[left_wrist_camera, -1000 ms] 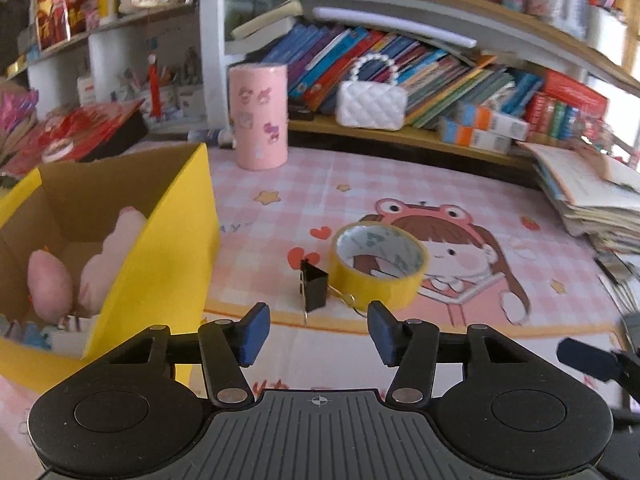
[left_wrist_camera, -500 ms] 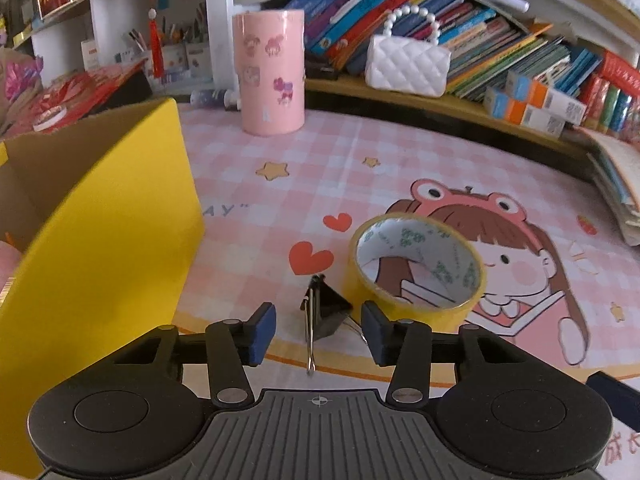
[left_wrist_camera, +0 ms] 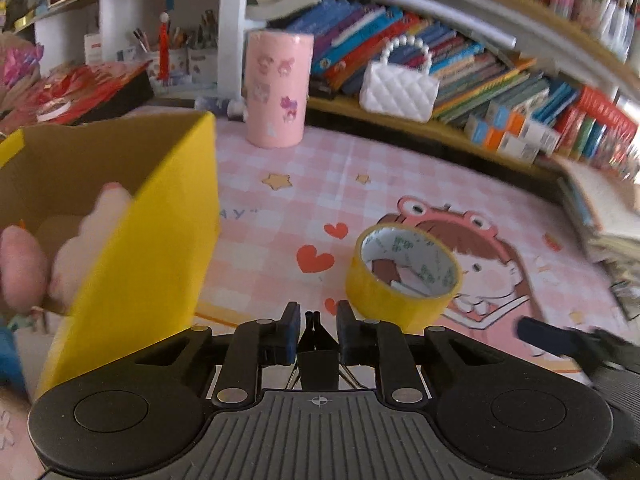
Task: Organize objects
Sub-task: 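Grasp the black binder clip with the left gripper while the right grasps the yellow tape roll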
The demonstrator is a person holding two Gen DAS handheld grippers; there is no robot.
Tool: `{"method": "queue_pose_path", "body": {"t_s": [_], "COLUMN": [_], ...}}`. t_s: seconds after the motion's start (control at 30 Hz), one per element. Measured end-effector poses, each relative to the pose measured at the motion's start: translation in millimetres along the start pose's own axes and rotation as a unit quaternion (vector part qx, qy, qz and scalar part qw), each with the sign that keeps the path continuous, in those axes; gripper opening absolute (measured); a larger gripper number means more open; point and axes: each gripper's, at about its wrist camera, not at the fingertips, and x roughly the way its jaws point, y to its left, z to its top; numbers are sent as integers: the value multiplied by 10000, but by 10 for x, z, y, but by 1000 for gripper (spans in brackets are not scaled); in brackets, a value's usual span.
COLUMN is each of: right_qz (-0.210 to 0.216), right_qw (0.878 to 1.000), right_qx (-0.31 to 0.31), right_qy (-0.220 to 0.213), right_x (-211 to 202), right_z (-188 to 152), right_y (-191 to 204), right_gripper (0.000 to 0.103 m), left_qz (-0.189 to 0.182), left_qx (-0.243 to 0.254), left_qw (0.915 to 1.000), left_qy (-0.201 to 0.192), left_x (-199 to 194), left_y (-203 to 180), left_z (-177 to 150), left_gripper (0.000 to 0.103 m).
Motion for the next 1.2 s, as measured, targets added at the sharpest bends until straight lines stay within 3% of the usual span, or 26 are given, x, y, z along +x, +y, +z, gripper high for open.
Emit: {"method": "queue_pose_path", "body": {"t_s": [0.23, 0.43, 0.63, 0.67, 0.73, 1.2], "right_qz": [120, 208, 289, 315, 269, -1], "right_qw": [9993, 9988, 9976, 9974, 9975, 10000], "right_qx": [-359, -441, -618, -633, -640, 68], "right_qy": [-71, 31, 127, 130, 143, -43], "right_x": [306, 576, 771, 790, 792, -191], "right_z": [107, 184, 230, 229, 230, 23], "right_y": [89, 135, 226, 237, 256, 203], "right_gripper": [90, 94, 93, 87, 85, 84], "left_qz": [-59, -48, -77, -85, -110, -690], "left_qx": [-44, -65, -104, -119, -128, -115], "left_qw": [9997, 9998, 9999, 9998, 9998, 9974], "left_qy": [-234, -200, -115, -99, -82, -198], "left_x": [-413, -611, -706, -717, -746, -929], "left_y": [117, 179, 213, 220, 230, 285], "left_z": [7, -89, -166, -174, -191, -338], "left_gripper": [17, 17, 17, 17, 17, 17]}}
